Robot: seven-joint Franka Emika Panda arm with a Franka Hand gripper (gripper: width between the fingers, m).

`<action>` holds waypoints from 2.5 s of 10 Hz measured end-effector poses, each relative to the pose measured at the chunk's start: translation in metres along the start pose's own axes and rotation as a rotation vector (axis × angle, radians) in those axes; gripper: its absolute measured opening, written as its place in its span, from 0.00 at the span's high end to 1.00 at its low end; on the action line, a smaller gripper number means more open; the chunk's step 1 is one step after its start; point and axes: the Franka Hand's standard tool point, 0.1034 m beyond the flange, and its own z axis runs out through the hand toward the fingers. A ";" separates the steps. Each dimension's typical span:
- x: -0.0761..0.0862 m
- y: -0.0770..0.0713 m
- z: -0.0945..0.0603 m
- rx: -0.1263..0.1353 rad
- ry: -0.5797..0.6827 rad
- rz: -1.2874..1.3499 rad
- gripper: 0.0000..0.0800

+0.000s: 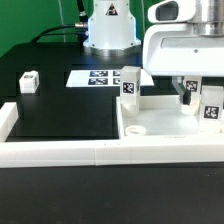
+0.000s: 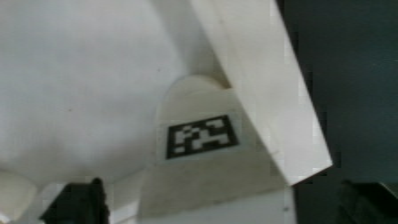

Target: Assemble square table

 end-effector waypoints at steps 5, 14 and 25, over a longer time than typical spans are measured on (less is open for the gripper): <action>-0.001 0.000 0.001 0.004 -0.004 0.235 0.64; 0.000 0.003 0.001 0.034 -0.108 1.343 0.63; 0.015 0.007 -0.049 0.054 -0.108 1.381 0.20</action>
Offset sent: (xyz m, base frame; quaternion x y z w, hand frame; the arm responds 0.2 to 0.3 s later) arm 0.0000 0.0000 0.0000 0.0000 0.0000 0.1938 0.9810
